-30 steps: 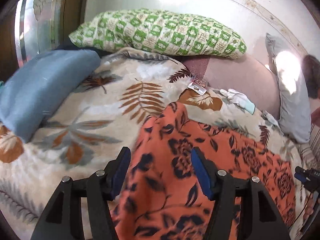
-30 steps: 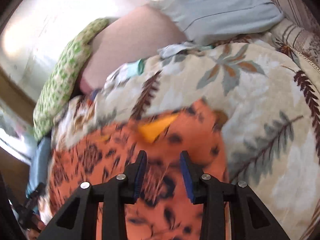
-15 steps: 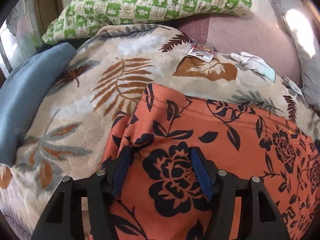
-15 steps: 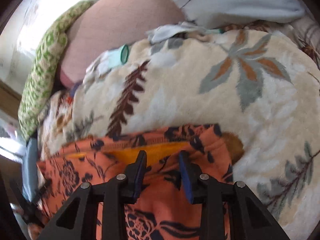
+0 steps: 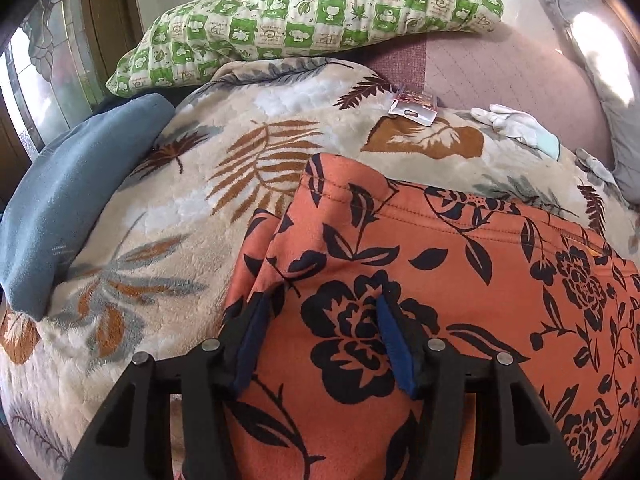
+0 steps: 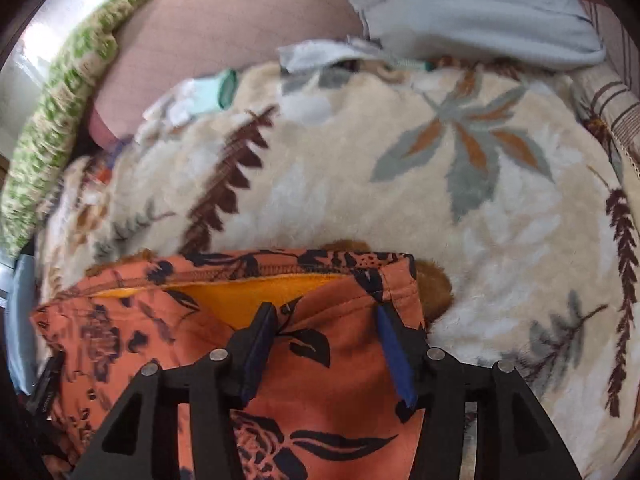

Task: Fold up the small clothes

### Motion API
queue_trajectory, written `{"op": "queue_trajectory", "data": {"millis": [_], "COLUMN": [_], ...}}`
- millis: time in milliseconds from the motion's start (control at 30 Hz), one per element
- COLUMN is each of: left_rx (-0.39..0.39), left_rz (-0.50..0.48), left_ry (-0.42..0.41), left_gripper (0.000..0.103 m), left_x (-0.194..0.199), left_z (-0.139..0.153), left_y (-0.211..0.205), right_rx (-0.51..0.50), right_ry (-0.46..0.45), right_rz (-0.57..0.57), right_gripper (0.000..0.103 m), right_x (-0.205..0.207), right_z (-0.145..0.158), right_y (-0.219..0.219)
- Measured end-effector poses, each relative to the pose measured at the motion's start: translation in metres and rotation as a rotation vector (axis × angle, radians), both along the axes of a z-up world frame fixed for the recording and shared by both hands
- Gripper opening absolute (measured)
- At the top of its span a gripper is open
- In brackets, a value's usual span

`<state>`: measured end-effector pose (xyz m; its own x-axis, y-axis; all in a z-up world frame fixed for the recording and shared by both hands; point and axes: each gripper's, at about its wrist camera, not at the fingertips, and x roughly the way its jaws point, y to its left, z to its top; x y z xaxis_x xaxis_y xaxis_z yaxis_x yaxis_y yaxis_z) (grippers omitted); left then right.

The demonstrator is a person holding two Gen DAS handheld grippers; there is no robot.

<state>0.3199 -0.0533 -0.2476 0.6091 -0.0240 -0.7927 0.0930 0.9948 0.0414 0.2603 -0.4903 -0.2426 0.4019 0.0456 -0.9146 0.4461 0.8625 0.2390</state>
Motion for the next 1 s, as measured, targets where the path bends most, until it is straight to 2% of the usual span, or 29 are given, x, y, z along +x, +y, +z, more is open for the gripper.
{"op": "queue_trajectory", "data": {"millis": [67, 133, 200, 267, 333, 400, 467, 500, 600, 667, 733, 833, 900, 933, 1000], "left_rx": [0.002, -0.003, -0.011, -0.009, -0.01, -0.017, -0.035, -0.052, -0.119, -0.102, -0.082, -0.111, -0.099, -0.096, -0.163], "left_rz": [-0.004, -0.01, -0.013, -0.015, -0.014, -0.015, -0.017, -0.017, -0.001, 0.046, 0.081, 0.11, 0.167, 0.183, 0.199], "left_ry": [-0.004, -0.006, -0.006, -0.007, -0.009, -0.009, -0.009, -0.008, -0.01, -0.026, -0.045, -0.008, 0.031, 0.053, 0.096], "left_gripper": [0.058, 0.058, 0.058, 0.058, 0.058, 0.058, 0.058, 0.058, 0.058, 0.058, 0.058, 0.058, 0.058, 0.063, 0.065], "left_x": [0.0, 0.0, 0.0, 0.0, 0.0, 0.0, -0.001, -0.001, -0.002, -0.007, -0.013, -0.018, -0.017, -0.015, -0.013], "left_z": [0.0, -0.001, -0.001, -0.001, -0.001, -0.001, 0.0, 0.002, 0.009, 0.016, 0.023, 0.025, 0.02, 0.015, 0.009], "left_y": [0.0, 0.001, 0.002, 0.001, 0.001, 0.002, 0.005, 0.007, 0.017, 0.024, 0.033, 0.053, 0.069, 0.076, 0.09], "right_rx": [-0.085, -0.136, -0.165, -0.168, -0.11, 0.021, 0.176, 0.219, 0.233, 0.192, 0.169, 0.15, 0.146, 0.151, 0.154], "right_ry": [0.01, -0.002, -0.056, -0.097, -0.085, -0.134, -0.232, -0.266, -0.327, -0.36, -0.335, -0.273, -0.182, -0.145, -0.081], "right_rz": [0.027, 0.036, 0.007, -0.048, -0.099, -0.182, -0.253, -0.268, -0.248, -0.211, -0.156, -0.086, -0.036, -0.022, -0.011], "right_gripper": [0.049, 0.016, 0.006, 0.006, 0.006, 0.006, 0.008, 0.009, 0.009, 0.009, 0.009, 0.009, 0.009, 0.009, 0.01], "right_x": [0.005, 0.006, 0.002, -0.005, -0.011, -0.019, -0.026, -0.029, -0.036, -0.039, -0.041, -0.046, -0.039, -0.035, -0.025], "right_z": [-0.003, 0.008, 0.022, 0.029, 0.018, 0.002, -0.007, -0.008, 0.01, 0.03, 0.044, 0.045, 0.027, 0.015, -0.012], "right_y": [0.01, 0.018, 0.014, 0.0, -0.018, -0.039, -0.061, -0.067, -0.069, -0.059, -0.047, -0.028, -0.015, -0.009, -0.002]}}
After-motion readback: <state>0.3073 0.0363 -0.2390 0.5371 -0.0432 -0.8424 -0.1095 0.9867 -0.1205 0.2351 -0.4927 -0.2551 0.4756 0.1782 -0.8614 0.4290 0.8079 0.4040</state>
